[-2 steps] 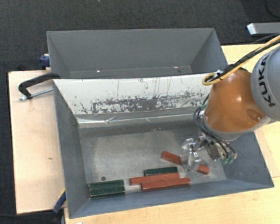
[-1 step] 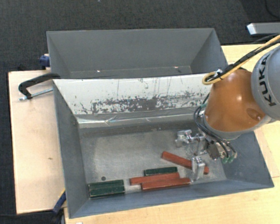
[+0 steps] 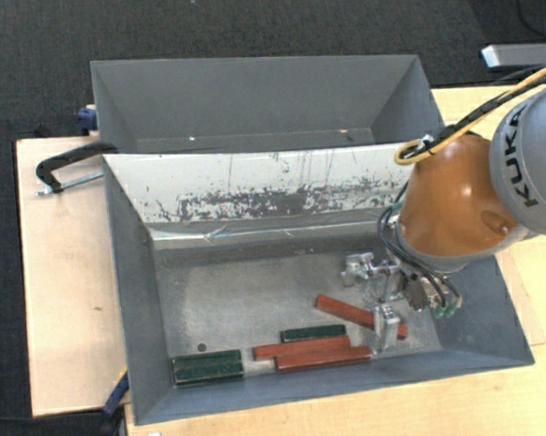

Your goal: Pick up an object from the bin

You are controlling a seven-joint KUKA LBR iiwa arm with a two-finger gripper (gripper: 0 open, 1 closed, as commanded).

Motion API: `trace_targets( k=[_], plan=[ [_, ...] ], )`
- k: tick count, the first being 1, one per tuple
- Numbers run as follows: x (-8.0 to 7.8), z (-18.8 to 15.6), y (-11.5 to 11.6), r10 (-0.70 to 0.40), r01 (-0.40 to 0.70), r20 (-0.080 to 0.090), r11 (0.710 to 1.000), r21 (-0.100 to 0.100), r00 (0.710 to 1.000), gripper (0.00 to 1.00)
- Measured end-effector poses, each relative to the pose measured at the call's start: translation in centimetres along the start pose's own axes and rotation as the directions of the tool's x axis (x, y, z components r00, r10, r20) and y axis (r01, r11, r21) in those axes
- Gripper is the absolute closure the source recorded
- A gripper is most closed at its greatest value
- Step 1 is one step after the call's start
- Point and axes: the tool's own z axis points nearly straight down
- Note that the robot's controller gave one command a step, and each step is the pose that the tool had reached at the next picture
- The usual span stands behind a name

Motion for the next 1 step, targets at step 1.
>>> trace_targets(
  k=[1],
  plan=[
    [0.33, 4.21, -1.35, 0.220, -0.220, 0.000, 0.976, 0.000, 0.976, 1.00]
  ],
)
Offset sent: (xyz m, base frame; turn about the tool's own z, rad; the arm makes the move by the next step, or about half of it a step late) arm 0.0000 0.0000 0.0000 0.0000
